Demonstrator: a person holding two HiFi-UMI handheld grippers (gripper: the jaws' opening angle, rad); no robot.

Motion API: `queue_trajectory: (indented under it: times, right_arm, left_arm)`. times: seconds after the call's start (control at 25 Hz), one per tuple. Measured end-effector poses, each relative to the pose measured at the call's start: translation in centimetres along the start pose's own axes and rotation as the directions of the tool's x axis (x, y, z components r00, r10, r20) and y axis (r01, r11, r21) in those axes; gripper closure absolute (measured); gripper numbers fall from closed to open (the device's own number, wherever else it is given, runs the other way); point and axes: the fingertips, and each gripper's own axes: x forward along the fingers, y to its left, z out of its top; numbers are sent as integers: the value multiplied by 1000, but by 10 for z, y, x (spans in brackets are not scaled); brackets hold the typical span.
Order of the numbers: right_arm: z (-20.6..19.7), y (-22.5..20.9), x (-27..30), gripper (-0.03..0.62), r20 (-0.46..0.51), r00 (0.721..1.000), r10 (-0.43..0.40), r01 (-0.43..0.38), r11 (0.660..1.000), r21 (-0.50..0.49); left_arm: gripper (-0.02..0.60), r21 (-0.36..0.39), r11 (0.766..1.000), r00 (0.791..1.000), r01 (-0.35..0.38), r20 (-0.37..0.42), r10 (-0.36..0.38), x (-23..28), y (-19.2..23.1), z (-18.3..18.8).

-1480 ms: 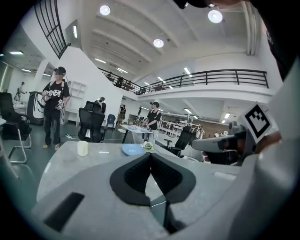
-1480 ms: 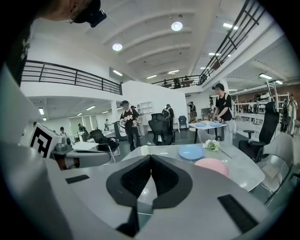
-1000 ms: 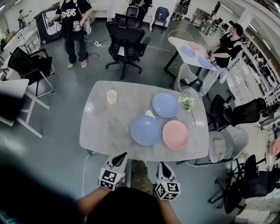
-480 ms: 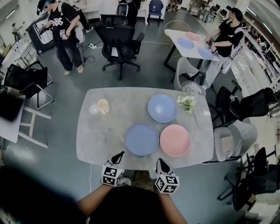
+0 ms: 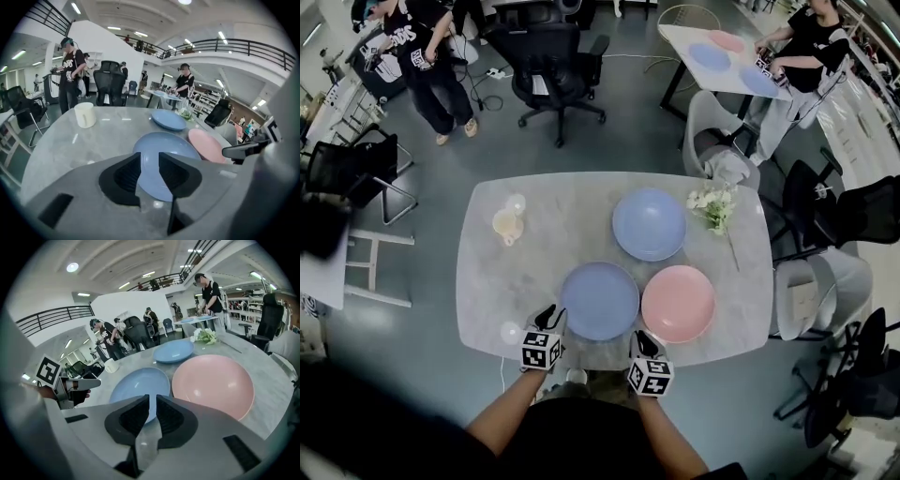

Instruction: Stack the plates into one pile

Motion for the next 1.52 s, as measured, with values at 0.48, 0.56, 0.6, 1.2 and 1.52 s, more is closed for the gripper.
queue_trajectory:
  times: [0.48, 0.56, 0.6, 1.2, 1.52]
  right_arm:
    - [-31, -22, 72, 503, -199, 979, 36, -2, 985, 170]
    - [-33, -24, 75, 503, -205, 979, 19, 19, 983, 182]
    - [-34, -25, 77, 503, -206, 979, 10, 30, 982, 187]
    - [-32, -34, 82, 548, -215, 976, -44, 98, 964, 247]
    - [-16, -30, 63, 563, -138, 986, -94, 132, 946, 297]
  left_arm:
    - [414, -114, 992, 976, -48, -218, 22, 72, 39, -42]
    - [414, -108, 993, 971, -44, -237, 17, 77, 37, -45]
    - [416, -108, 993, 969, -46, -245, 18, 79, 36, -47]
    - [534, -220, 973, 972, -65, -234, 12, 71, 38, -57]
    - [532, -190, 980, 988, -51, -151, 22, 48, 29, -40]
